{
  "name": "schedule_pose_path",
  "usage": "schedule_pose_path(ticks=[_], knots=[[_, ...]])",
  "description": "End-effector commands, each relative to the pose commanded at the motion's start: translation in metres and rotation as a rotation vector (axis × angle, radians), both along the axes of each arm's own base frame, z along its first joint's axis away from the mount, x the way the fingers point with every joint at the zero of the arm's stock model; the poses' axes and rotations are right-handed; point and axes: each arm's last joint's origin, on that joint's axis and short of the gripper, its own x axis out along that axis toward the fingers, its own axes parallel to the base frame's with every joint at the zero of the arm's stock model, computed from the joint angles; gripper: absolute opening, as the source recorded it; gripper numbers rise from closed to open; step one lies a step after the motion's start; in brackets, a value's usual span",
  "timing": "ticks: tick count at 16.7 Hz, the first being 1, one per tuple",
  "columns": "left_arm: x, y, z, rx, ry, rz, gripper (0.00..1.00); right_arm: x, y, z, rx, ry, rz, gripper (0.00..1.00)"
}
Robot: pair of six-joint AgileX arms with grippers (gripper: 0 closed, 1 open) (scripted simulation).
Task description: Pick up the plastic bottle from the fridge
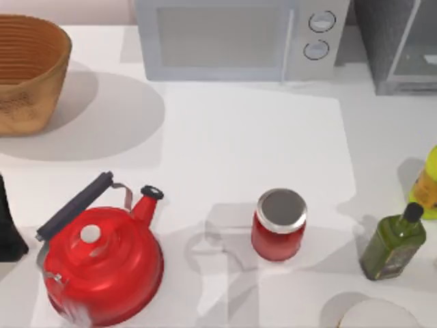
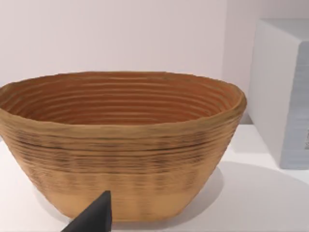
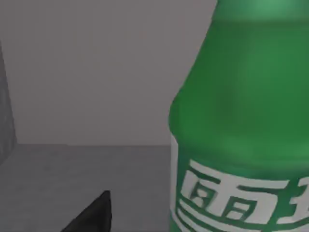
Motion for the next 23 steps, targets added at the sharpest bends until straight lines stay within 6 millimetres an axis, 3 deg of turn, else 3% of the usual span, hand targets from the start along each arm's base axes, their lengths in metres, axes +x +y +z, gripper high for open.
schedule_pose_path(ticks=[3, 8, 21, 23], knots=[[0.0, 0.0, 0.0, 0.0, 0.0, 0.0, 1.0, 0.022, 0.001, 0.001, 0.0, -0.001, 0.0, 1.0], [0.0, 0.0, 0.0, 0.0, 0.0, 0.0, 1.0, 0.027, 0.002, 0.0, 0.001, 0.003, 0.0, 1.0], [0.0, 0.0, 0.0, 0.0, 0.0, 0.0, 1.0, 0.027, 0.002, 0.0, 0.001, 0.003, 0.0, 0.02], [0.0, 0.0, 0.0, 0.0, 0.0, 0.0, 1.0, 0.027, 0.002, 0.0, 0.001, 0.003, 0.0, 0.0]])
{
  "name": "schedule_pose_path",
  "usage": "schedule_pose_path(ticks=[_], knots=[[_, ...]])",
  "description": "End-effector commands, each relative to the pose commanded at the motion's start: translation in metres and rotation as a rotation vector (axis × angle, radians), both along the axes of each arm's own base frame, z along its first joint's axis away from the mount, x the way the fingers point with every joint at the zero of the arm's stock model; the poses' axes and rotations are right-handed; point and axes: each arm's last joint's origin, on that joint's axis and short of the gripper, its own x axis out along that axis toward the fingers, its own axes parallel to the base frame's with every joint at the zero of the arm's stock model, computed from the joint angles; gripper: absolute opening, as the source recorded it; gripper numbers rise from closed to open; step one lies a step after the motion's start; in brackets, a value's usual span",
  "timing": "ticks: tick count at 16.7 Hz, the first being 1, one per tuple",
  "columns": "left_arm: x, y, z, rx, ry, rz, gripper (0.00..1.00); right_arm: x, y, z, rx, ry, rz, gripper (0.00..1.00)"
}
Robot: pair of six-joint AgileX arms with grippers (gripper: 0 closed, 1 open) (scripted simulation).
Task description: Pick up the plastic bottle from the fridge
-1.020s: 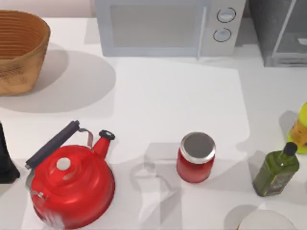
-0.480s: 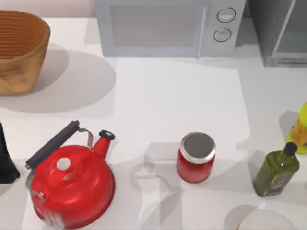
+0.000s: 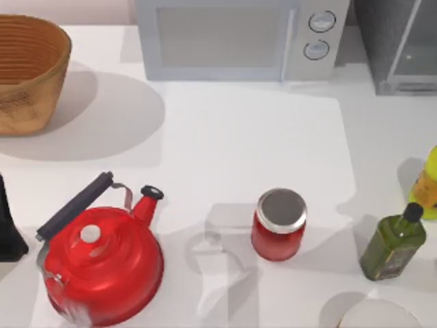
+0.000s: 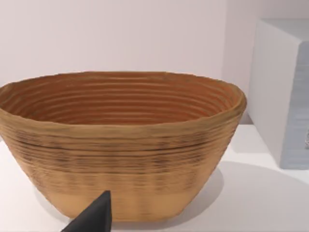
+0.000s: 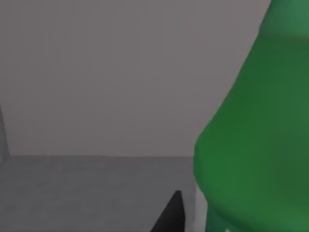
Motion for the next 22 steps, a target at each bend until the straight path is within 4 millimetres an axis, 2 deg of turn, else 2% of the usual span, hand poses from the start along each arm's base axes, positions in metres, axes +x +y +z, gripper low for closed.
schedule_pose_path(ticks=[8, 16, 22], knots=[[0.0, 0.0, 0.0, 0.0, 0.0, 0.0, 1.0, 0.0, -0.001, 0.002, 0.001, -0.001, -0.003, 0.0], [0.0, 0.0, 0.0, 0.0, 0.0, 0.0, 1.0, 0.0, -0.001, 0.047, 0.002, 0.004, -0.003, 0.0], [0.0, 0.0, 0.0, 0.0, 0.0, 0.0, 1.0, -0.004, -0.002, 0.05, 0.002, -0.004, -0.002, 0.0]])
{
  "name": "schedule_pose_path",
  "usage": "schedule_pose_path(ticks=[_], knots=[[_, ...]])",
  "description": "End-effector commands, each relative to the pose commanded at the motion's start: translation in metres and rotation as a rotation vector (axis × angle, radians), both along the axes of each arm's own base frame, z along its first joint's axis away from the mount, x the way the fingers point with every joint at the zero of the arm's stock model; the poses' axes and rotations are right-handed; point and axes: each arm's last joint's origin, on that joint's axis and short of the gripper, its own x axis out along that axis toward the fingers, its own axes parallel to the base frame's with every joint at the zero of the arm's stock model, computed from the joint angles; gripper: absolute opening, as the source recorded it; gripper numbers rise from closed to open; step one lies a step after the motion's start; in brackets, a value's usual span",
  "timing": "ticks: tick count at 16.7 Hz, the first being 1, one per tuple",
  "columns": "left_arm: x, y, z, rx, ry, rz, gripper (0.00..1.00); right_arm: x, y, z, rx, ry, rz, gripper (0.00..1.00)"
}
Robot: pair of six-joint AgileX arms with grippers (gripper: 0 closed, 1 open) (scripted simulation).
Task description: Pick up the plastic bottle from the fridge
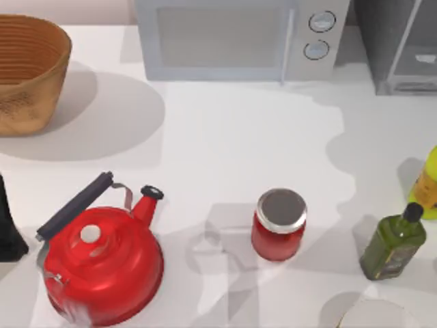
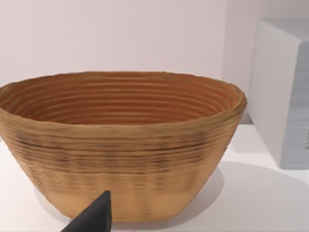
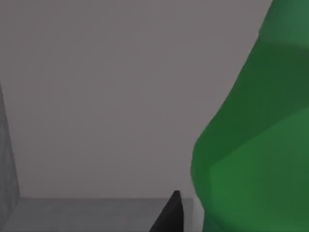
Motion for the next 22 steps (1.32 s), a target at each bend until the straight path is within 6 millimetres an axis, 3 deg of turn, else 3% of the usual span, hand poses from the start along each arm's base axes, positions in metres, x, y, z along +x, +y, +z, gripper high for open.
schedule_pose_path(ticks=[3, 7, 10, 17, 22], knots=[[0.0, 0.0, 0.0, 0.0, 0.0, 0.0, 1.0, -0.02, -0.002, 0.011, -0.009, -0.032, 0.001, 0.0], [0.0, 0.0, 0.0, 0.0, 0.0, 0.0, 1.0, -0.064, 0.004, -0.008, 0.009, 0.035, 0.01, 0.0], [0.0, 0.0, 0.0, 0.0, 0.0, 0.0, 1.0, -0.09, 0.003, -0.005, 0.006, 0.021, 0.001, 0.0], [0.0, 0.0, 0.0, 0.0, 0.0, 0.0, 1.0, -0.096, 0.005, -0.002, 0.005, 0.014, 0.005, 0.0], [0.0, 0.0, 0.0, 0.0, 0.0, 0.0, 1.0, -0.122, 0.023, 0.032, -0.007, 0.0, 0.003, 0.0]])
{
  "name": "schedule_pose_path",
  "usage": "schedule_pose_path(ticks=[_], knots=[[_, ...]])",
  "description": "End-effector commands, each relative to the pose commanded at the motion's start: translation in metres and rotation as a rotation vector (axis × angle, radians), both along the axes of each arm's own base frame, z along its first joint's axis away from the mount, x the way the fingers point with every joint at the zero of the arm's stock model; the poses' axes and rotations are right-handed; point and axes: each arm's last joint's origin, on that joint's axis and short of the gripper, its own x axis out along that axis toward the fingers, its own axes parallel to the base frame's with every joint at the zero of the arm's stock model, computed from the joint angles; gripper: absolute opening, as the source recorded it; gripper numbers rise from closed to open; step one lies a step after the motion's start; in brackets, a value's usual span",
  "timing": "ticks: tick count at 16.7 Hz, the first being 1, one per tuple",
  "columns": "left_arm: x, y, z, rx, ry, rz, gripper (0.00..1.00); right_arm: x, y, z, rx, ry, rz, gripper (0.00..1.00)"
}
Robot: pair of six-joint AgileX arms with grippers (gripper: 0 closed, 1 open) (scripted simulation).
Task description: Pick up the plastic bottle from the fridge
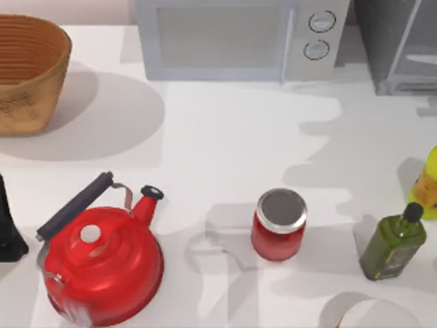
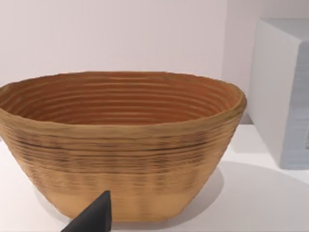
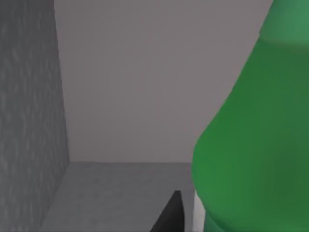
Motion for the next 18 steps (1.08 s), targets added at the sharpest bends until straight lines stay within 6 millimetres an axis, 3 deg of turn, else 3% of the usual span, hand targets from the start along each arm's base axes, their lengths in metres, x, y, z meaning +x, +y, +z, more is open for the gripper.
schedule_pose_path(ticks=[5, 8, 13, 18], knots=[[0.0, 0.0, 0.0, 0.0, 0.0, 0.0, 1.0, -0.071, 0.034, 0.043, -0.005, -0.014, -0.006, 0.0], [0.0, 0.0, 0.0, 0.0, 0.0, 0.0, 1.0, -0.129, 0.054, 0.049, 0.0, -0.015, -0.006, 0.0], [0.0, 0.0, 0.0, 0.0, 0.0, 0.0, 1.0, -0.207, 0.074, 0.016, 0.011, -0.014, -0.003, 0.0], [0.0, 0.0, 0.0, 0.0, 0.0, 0.0, 1.0, -0.237, 0.082, -0.027, 0.014, -0.007, 0.005, 0.0]])
